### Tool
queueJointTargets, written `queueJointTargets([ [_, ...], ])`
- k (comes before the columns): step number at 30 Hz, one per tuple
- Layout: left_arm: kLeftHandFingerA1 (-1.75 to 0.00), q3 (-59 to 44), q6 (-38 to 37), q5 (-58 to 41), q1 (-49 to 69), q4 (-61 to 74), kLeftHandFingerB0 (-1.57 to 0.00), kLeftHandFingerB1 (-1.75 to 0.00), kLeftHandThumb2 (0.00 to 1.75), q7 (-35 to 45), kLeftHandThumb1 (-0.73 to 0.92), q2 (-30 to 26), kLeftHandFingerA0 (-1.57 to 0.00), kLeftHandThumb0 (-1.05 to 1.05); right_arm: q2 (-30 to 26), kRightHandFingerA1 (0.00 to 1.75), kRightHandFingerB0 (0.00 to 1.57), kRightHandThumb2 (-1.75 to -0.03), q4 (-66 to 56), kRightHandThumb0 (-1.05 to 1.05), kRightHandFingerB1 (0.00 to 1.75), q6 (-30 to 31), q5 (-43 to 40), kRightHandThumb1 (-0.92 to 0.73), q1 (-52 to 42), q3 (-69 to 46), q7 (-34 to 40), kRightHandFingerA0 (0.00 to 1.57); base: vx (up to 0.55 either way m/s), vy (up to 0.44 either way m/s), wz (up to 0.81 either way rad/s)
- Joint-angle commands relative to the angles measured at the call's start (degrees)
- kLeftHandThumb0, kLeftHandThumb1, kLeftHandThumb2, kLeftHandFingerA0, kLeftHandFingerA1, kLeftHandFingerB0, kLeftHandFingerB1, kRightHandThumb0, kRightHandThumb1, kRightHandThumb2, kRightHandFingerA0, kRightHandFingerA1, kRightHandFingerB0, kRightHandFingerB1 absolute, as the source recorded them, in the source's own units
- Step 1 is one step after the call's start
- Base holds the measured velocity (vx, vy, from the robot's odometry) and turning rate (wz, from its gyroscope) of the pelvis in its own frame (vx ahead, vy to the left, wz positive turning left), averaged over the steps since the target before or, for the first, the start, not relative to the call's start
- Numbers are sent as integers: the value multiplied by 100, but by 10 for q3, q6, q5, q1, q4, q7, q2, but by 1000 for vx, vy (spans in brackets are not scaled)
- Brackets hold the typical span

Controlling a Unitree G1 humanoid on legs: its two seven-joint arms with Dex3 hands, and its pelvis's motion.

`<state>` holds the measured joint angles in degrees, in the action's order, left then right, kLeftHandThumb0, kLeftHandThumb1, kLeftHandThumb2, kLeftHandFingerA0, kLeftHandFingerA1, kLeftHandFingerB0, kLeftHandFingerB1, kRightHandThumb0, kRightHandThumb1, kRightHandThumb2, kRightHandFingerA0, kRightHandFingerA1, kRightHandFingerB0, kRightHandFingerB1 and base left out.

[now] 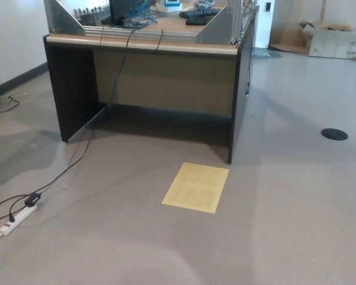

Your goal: A person hands over a black lunchbag to the robot and the robot uses its left hand to grab the strips of the lunchbag, the gives it back to the person.

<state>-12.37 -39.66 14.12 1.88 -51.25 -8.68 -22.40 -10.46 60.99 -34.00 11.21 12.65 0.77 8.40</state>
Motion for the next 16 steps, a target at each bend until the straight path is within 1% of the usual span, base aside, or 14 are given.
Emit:
queueJointTargets([
  [1, -36, 0, -49, -30, -7, -16, -27, -35, 62, 10, 47, -14, -29, -38, -2, 47, 27, -59, -1, -38, 30, 1, -7, -65, -4, -7, 9, 59, 0, 0, 0],
  [7, -36, 0, -60, -40, -9, -24, -28, -35, 60, 14, 46, -10, -29, -34, -2, 47, 27, -60, 3, -38, 31, 1, -9, -64, -4, -10, 8, 60, 0, 0, 0],
  [12, -36, 2, -58, -40, -15, -27, -28, -35, 61, 10, 47, -10, -29, -36, -4, 47, 29, -59, 2, -40, 31, -2, -5, -64, -1, -10, 14, 62, 0, 0, 0],
  [16, -36, 2, -80, -46, -19, -36, -28, -33, 59, 16, 48, -10, -28, -31, -4, 47, 28, -59, 2, -40, 30, 2, -7, -64, 0, -12, 12, 61, 0, 0, 0],
])
